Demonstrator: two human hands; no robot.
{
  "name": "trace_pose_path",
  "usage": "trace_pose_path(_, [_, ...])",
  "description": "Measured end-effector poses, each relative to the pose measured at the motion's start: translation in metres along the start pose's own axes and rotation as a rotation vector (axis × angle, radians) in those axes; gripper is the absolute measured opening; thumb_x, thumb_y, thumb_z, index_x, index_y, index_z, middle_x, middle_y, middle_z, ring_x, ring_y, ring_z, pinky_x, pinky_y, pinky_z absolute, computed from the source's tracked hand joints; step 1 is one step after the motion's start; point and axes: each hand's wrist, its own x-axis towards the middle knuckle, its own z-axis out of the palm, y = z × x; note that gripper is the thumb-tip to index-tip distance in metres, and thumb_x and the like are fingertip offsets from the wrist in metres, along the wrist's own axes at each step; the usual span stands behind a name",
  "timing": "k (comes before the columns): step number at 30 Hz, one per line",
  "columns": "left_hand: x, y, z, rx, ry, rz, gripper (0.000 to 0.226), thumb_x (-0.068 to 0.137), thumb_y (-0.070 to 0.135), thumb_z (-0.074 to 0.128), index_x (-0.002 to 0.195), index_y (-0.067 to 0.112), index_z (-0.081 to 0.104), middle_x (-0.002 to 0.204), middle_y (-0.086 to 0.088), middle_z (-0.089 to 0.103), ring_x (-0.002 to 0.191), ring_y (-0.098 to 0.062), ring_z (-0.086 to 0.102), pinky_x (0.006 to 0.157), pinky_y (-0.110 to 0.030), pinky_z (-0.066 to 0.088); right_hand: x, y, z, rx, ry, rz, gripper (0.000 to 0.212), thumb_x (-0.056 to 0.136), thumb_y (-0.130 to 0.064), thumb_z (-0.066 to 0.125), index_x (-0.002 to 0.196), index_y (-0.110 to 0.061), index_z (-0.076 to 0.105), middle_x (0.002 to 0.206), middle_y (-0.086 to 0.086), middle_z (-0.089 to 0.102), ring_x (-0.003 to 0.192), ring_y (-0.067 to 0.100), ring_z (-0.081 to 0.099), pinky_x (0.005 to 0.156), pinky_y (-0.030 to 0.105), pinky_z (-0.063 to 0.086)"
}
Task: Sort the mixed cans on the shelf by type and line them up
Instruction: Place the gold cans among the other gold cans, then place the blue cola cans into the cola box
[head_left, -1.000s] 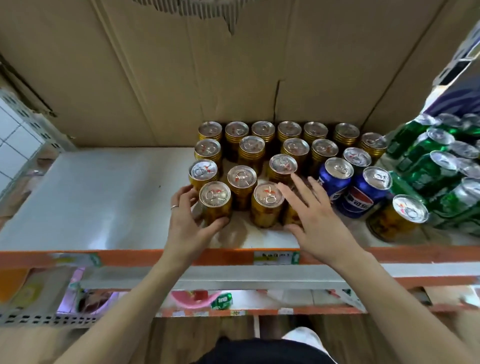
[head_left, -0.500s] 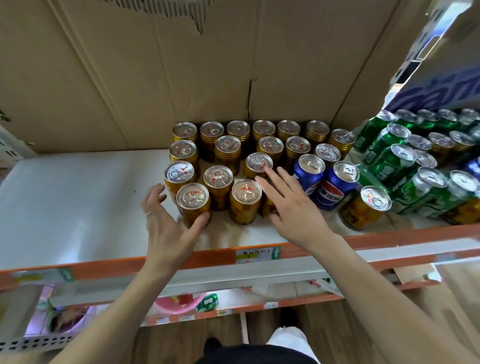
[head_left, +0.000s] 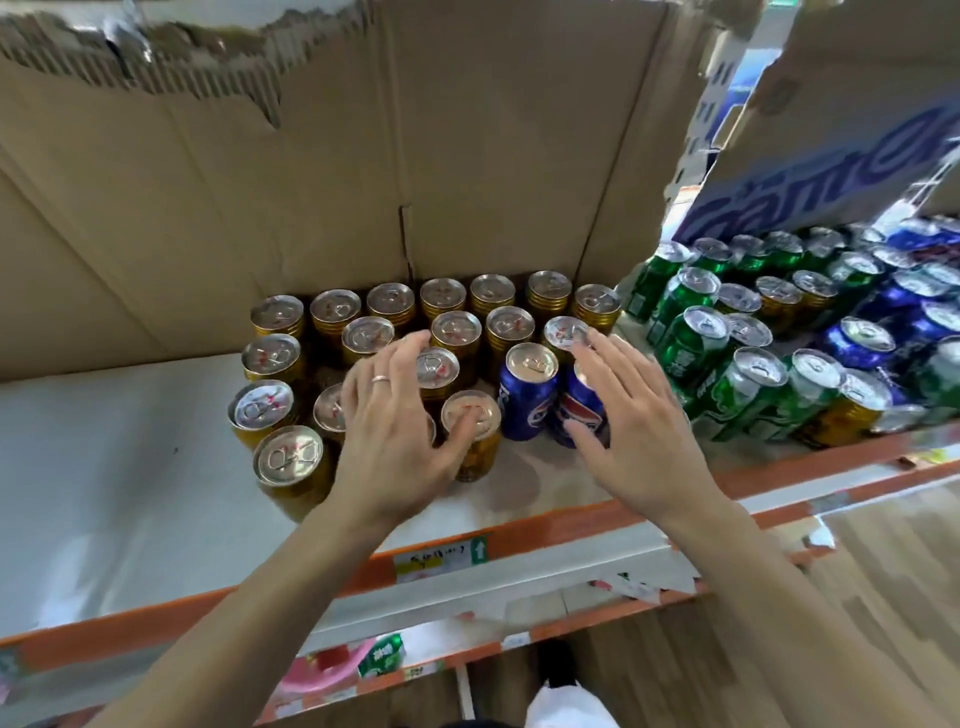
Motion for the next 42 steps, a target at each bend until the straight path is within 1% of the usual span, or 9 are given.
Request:
trace_pose_path(6, [0.047,0.046,0.039,0.134,-0.322,-0.001,0.09,0.085,0.055,0.067,0.155,0.02,0.021,0.155,-0.005,0.038,0.143,-0.026,0.032,0.119,-0.042,0.021,0.019,0.026,-0.01,0.087,-0.135,0.247,0.088,0.085,-0.034,0.072,0.154,-0.011,0.023,0.151,0.008,0.043,0.137,0.028,0.04,0.116,0.039,0.03])
trace_pose_path(13, [0.063,0.043,0.062,0.039,-0.445,-0.13,0.082,0.088,0.048,0.067,0.154,0.019,0.027,0.147,-0.006,0.049,0.135,-0.026,0.044,0.107,-0.045,0.044,0.032,0.029,-0.003,0.122,-0.247,0.314,0.069,0.079,-0.046,0.075,0.132,-0.014,0.046,0.122,0.006,0.064,0.115,0.029,0.058,0.101,0.042,0.045])
trace_pose_path(16, [0.066,0.039,0.058,-0.06,-0.442,-0.135,0.077,0.086,0.042,0.073,0.149,0.018,0.037,0.142,-0.005,0.055,0.13,-0.024,0.049,0.106,-0.041,0.045,0.03,0.027,-0.005,0.211,-0.175,0.327,0.066,0.072,-0.044,0.08,0.127,-0.019,0.052,0.114,0.001,0.067,0.107,0.025,0.061,0.089,0.039,0.051])
trace_pose_path(20, [0.073,0.039,0.029,-0.236,-0.34,-0.194,0.083,0.075,0.033,0.086,0.146,0.02,0.044,0.137,-0.003,0.059,0.123,-0.019,0.054,0.095,-0.027,0.045,0.026,0.021,-0.019,0.362,-0.104,0.365,0.071,0.072,-0.034,0.084,0.133,-0.019,0.053,0.119,-0.001,0.067,0.111,0.018,0.061,0.095,0.033,0.049])
trace_pose_path(25, [0.082,0.05,-0.011,-0.698,-0.245,-0.262,0.061,0.068,0.02,0.09,0.122,0.015,0.064,0.106,0.003,0.072,0.088,-0.005,0.069,0.063,-0.012,0.05,0.025,0.009,-0.071,0.595,0.048,0.444,0.077,0.072,-0.025,0.087,0.139,-0.016,0.05,0.108,-0.024,0.058,0.093,-0.011,0.057,0.078,-0.002,0.038])
trace_pose_path(27, [0.085,0.061,-0.022,-0.857,-0.236,-0.232,0.048,0.071,0.013,0.087,0.115,0.012,0.068,0.096,0.001,0.075,0.089,-0.011,0.072,0.063,-0.015,0.052,0.022,0.002,-0.097,0.707,0.118,0.432,0.073,0.069,-0.023,0.087,0.134,-0.016,0.053,0.105,-0.024,0.059,0.091,-0.015,0.059,0.078,0.002,0.043])
trace_pose_path(31, [0.09,0.082,-0.035,-1.052,-0.285,-0.162,0.043,0.074,0.013,0.081,0.116,0.011,0.069,0.102,-0.004,0.076,0.097,-0.02,0.073,0.071,-0.025,0.057,0.008,-0.005,-0.138,0.815,0.236,0.399,0.061,0.064,-0.035,0.079,0.12,-0.022,0.06,0.112,-0.008,0.069,0.102,0.004,0.067,0.087,0.022,0.053])
trace_pose_path(34, [0.087,0.096,-0.037,-1.108,-0.305,-0.126,0.049,0.072,0.022,0.081,0.118,0.012,0.068,0.107,-0.005,0.075,0.099,-0.022,0.073,0.071,-0.029,0.058,-0.005,-0.007,-0.156,0.835,0.28,0.376,0.044,0.066,-0.03,0.077,0.107,-0.032,0.062,0.107,-0.011,0.071,0.1,0.004,0.068,0.083,0.018,0.053])
trace_pose_path(42, [0.065,0.155,-0.02,-1.103,-0.267,-0.091,0.045,0.074,0.018,0.081,0.116,0.008,0.068,0.1,-0.005,0.076,0.091,-0.02,0.074,0.068,-0.025,0.056,-0.057,0.025,-0.174,0.965,0.389,0.389,0.047,0.068,-0.021,0.079,0.112,-0.022,0.065,0.105,-0.005,0.075,0.101,0.011,0.07,0.081,0.02,0.054])
